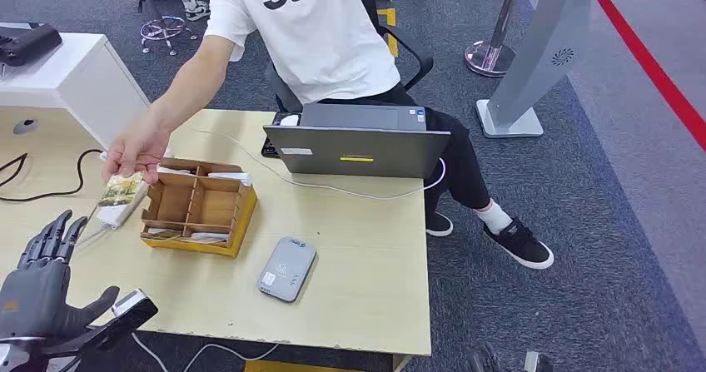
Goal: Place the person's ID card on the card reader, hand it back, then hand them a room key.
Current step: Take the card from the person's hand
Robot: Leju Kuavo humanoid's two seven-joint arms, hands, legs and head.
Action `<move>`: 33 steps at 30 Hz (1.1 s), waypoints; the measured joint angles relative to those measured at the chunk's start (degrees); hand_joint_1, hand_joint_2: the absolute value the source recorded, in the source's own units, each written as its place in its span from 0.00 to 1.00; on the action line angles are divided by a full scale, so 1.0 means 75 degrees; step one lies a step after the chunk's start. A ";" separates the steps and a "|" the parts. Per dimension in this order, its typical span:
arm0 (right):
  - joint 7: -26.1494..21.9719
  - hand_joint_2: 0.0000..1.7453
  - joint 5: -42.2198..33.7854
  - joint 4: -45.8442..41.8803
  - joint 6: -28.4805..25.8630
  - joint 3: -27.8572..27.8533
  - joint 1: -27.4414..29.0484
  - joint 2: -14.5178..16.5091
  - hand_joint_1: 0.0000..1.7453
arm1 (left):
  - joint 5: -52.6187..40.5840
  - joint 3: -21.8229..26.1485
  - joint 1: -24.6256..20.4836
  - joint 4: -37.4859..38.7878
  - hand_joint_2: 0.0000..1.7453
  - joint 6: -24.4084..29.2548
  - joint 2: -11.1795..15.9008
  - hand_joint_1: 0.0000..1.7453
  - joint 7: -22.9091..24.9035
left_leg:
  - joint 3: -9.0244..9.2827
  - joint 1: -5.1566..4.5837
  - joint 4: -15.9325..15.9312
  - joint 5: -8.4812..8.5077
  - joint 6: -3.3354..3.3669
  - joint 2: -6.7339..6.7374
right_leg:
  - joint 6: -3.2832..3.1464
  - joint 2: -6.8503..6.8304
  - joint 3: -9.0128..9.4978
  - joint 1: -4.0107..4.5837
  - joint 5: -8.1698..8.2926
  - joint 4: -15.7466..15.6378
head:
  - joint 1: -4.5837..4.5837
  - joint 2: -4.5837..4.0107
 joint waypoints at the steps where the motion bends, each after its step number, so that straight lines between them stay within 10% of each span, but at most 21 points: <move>1: -0.0005 1.00 0.0014 0.0000 0.0006 -0.0008 -0.0008 0.0004 0.00 | -0.0092 -0.0053 -0.0001 -0.0023 1.00 -0.0015 0.0076 0.00 0.0075 | 0.0000 0.0000 0.0000 0.0000 0.0000 0.0000 | 0.0000 0.0000 0.0000 0.0000 0.0000 0.0000 | 0.0001 0.0000; 16: -0.0045 1.00 0.0358 0.0000 0.0160 -0.0251 -0.0217 0.0119 0.00 | -0.2618 -0.1462 -0.0091 -0.0639 1.00 -0.0457 0.2284 0.00 0.2308 | -0.0001 0.0001 0.0000 0.0003 -0.0004 0.0000 | -0.0001 0.0001 0.0000 0.0000 0.0001 0.0001 | 0.0001 0.0001; 20: -0.0014 1.00 0.0458 0.0002 0.0212 -0.0265 -0.0271 0.0157 0.00 | -0.3206 -0.1932 -0.0461 -0.0667 1.00 -0.0621 0.2580 1.00 0.2756 | -0.0004 0.0001 0.0001 0.0009 0.0001 -0.0010 | -0.0001 -0.0007 -0.0001 -0.0001 0.0001 0.0000 | 0.0005 0.0001; 33: 0.0265 1.00 0.0685 0.0036 0.0328 -0.0265 -0.0448 0.0337 0.00 | -0.4032 -0.3038 -0.2105 0.0182 1.00 -0.0802 0.2278 1.00 0.3190 | -0.0020 0.0005 0.0001 0.0053 -0.0005 -0.0051 | -0.0019 -0.0049 -0.0003 -0.0001 0.0026 0.0000 | 0.0003 0.0001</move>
